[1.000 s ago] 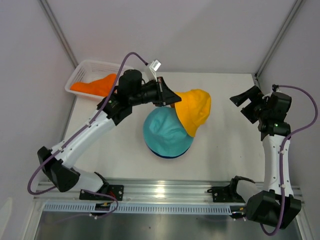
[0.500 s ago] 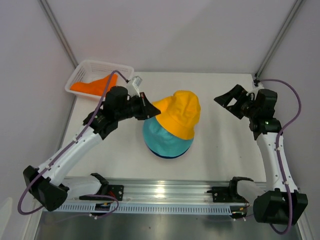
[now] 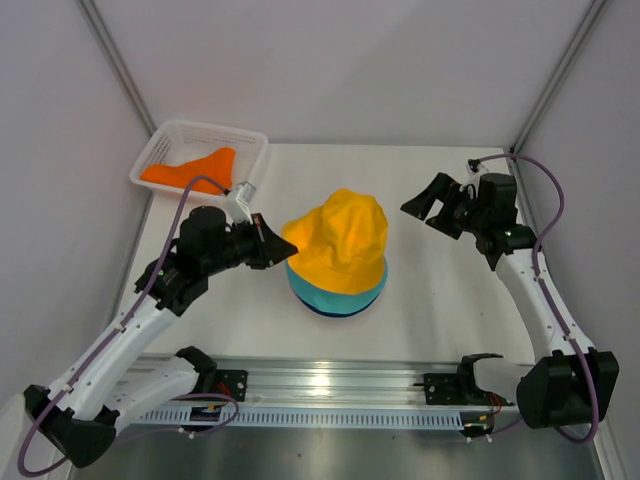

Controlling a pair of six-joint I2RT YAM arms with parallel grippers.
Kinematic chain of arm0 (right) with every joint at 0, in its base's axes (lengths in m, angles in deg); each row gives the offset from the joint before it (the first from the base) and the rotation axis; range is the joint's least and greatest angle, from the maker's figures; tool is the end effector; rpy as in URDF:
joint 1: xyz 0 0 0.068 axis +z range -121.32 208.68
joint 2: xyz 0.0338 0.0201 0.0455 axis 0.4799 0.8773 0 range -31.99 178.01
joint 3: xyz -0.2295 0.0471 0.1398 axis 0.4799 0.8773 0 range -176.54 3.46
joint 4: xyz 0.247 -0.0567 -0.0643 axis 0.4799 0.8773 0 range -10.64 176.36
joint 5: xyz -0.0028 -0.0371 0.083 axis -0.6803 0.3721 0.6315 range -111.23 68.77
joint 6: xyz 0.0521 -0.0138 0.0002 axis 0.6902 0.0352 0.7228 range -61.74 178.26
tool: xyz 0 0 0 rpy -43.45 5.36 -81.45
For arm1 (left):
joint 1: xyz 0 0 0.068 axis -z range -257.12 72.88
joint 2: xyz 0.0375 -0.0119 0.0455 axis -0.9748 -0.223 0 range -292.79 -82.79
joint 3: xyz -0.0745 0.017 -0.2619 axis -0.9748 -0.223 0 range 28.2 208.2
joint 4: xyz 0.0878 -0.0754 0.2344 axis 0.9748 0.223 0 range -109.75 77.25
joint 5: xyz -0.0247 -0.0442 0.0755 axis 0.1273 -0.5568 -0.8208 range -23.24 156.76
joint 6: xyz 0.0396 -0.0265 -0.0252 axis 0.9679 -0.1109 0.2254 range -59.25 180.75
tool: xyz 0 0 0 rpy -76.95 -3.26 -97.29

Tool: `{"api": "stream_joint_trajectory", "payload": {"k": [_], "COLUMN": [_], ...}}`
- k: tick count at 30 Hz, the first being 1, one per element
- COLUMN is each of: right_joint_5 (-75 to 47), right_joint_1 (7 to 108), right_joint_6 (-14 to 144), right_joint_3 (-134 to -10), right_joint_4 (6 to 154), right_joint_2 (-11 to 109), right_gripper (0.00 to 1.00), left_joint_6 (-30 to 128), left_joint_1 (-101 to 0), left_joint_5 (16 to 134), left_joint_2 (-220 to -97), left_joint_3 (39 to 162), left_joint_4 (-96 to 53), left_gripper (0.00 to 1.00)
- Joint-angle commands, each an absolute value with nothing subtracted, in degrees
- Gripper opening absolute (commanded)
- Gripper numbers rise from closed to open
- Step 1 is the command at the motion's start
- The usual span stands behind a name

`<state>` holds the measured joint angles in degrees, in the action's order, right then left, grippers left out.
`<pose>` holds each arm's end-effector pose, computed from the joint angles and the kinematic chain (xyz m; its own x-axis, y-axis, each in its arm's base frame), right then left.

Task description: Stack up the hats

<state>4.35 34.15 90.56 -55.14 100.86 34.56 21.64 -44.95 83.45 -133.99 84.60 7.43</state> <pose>0.2557 0.0399 0.3291 -0.6595 0.4210 -0.6227 -0.1276 0.7537 0.6447 0.1582 -0.1117 0.3608 -0.7098 -0.2675 -0.6516 0.3707 0.6448 -0.6685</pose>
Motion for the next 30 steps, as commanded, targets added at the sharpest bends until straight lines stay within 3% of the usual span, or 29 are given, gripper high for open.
{"api": "stream_joint_trajectory", "payload": {"k": [1, 7, 12, 18, 28, 30], "right_joint_5": [2.7, 1.2, 0.8, 5.5, 10.4, 11.2], "right_joint_1": [35.6, 37.3, 37.7, 39.7, 41.1, 41.9], "right_joint_6": [89.6, 90.1, 91.9, 96.2, 99.9, 99.7], "right_joint_3": [-58.1, -57.8, -56.9, -54.5, -50.9, -50.6], "right_joint_4": [98.8, 99.4, 98.6, 94.8, 91.5, 91.8], "right_joint_2": [35.2, 35.5, 35.4, 36.0, 29.1, 29.5], "right_gripper": [0.99, 0.99, 0.99, 0.99, 0.71, 0.70], "left_joint_6": [20.7, 15.1, 13.7, 16.8, 14.9, 14.9], "left_joint_1": [-46.0, -47.3, -47.3, -47.4, -47.3, -47.3], "left_joint_5": [80.8, 79.0, 83.1, 83.3, 86.4, 86.8], "left_joint_2": [-131.8, -133.9, -136.2, -136.2, -139.3, -139.6], "left_joint_3": [80.9, 70.2, 60.6, 63.3, 64.0, 64.5], "left_joint_4": [10.2, 6.1, -5.6, -7.6, -14.8, -15.3], "left_gripper": [0.01, 0.01, 0.01, 0.01, 0.01, 0.01]}}
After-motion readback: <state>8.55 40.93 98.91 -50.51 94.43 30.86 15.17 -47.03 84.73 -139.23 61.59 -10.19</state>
